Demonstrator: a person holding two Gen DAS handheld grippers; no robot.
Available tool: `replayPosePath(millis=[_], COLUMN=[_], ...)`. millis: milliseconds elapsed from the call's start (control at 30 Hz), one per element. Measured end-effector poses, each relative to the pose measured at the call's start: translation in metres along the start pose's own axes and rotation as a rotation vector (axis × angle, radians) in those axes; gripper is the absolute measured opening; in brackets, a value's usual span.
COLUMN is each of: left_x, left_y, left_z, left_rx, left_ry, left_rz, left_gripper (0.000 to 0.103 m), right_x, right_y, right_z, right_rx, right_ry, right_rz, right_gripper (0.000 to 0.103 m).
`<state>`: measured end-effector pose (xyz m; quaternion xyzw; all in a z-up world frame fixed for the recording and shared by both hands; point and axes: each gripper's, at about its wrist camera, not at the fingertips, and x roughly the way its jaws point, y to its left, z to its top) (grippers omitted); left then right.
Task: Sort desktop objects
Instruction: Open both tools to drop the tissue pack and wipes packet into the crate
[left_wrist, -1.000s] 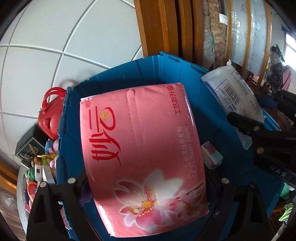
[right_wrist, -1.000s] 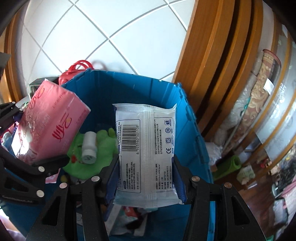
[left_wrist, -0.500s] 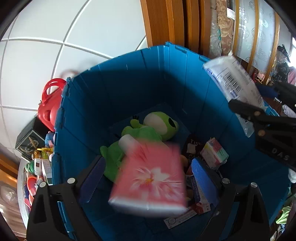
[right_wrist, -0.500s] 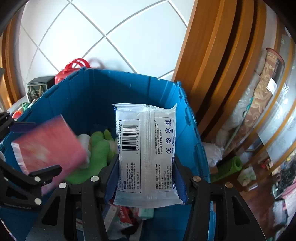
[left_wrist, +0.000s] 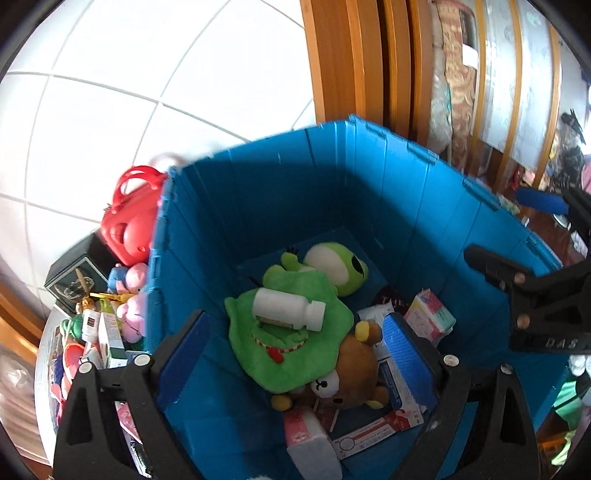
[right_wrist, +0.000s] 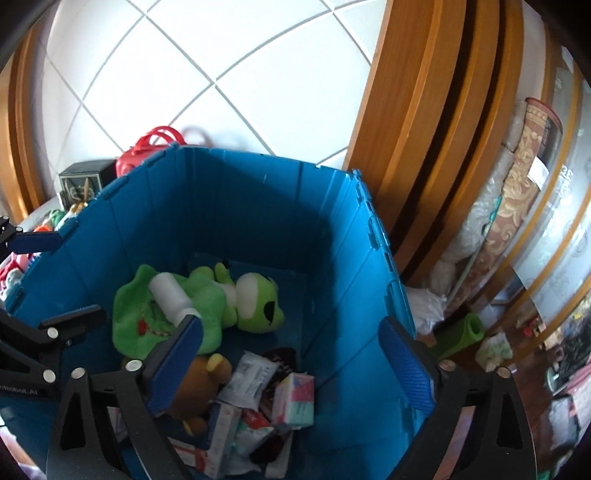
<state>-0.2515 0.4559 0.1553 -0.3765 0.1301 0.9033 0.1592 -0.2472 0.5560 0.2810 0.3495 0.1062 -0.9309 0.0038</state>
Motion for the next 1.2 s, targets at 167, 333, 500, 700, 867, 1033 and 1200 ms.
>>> replayPosePath(millis=[167,333,500,700,867,1033,1200], left_x=[-0.023,-0.036,-0.029,-0.030,-0.036,-0.042,-0.045], left_y=[0.005,0.007,0.012,0.014,0.015,0.014,0.013], left_z=[-0.013,-0.022,-0.028,-0.037,-0.041,-0.045,-0.047], left_rx=[-0.030,-0.060,-0.071,-0.086,-0.103,-0.099,-0.096], left_ry=[-0.075,-0.113,-0.085,-0.092,-0.107,-0.126,-0.130], left_rz=[0.009,0.000,-0.022,-0.025,-0.021,-0.008,-0.009], left_gripper=[0.095,0.095,0.095,0.095,0.095,0.095,0.095], right_x=[-0.018,-0.031,-0.038,-0.042,-0.043,-0.042,-0.042], right_y=[0.011,0.021,0.025,0.024,0.021,0.019,0.020], right_z=[-0.010,-0.018,-0.024,-0.033,-0.039,-0.044,-0.047], right_rx=[0.014,0.028,0.039,0.061,0.071,0.078,0.078], right_ry=[-0.021,-0.027,-0.026,-0.018,-0.008,0.001,0.002], right_rz=[0.027,0.045,0.028,-0.016,-0.020,-0.019,-0.012], right_gripper=[0.103,0.103,0.103,0.103,0.103,0.103,0.103])
